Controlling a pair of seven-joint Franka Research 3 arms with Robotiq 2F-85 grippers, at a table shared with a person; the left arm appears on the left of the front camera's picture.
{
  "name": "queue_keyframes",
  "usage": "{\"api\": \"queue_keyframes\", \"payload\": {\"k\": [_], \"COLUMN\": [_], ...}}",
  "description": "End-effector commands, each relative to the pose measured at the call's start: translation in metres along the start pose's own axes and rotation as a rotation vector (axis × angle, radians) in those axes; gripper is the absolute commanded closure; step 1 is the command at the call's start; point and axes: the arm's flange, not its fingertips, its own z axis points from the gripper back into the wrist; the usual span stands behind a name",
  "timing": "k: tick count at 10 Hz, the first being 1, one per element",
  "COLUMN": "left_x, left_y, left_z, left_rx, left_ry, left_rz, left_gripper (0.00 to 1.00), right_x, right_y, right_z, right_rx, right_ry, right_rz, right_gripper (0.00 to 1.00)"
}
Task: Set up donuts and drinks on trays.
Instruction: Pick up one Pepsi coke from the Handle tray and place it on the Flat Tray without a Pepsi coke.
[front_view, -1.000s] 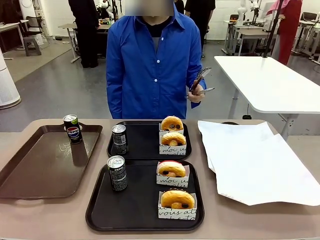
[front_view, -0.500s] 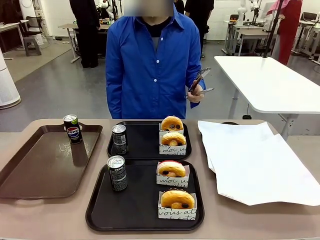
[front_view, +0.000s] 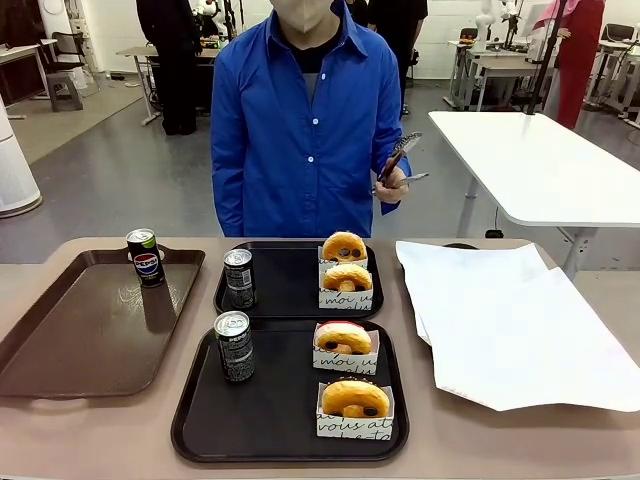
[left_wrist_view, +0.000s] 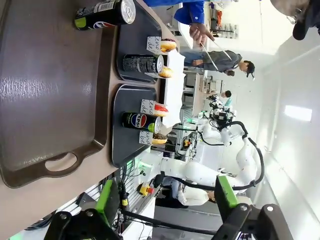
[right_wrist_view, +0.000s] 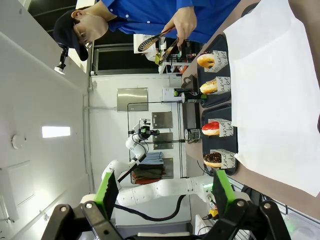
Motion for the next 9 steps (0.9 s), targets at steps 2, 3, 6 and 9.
{"api": "queue_keyframes", "payload": {"k": [2, 3, 6, 9], "left_x": [-0.0002, -0.0002, -0.0002, -0.0002], "left_y": [-0.0019, -0.0019, -0.0019, -0.0019], "left_z": [-0.0008, -0.0008, -0.0008, -0.0008], "left_rx": [-0.011, -0.011, -0.011, -0.011], "left_ry": [-0.002, -0.002, -0.002, -0.002], "left_rz": [-0.003, -0.003, -0.003, -0.003], "left_gripper": [0.00, 0.00, 0.00, 0.00], "right_x": [-0.0006, -0.0006, -0.0006, -0.0006], "right_y": [0.0017, 0.0017, 0.0017, 0.0017], "right_z": [-0.0006, -0.0006, -0.0006, -0.0006], "right_rx": [0.014, 0.014, 0.014, 0.014], "right_ry": [0.001, 0.001, 0.001, 0.001], "right_rz": [0.006, 0.006, 0.006, 0.006], "right_gripper": [0.00, 0.00, 0.00, 0.00]}}
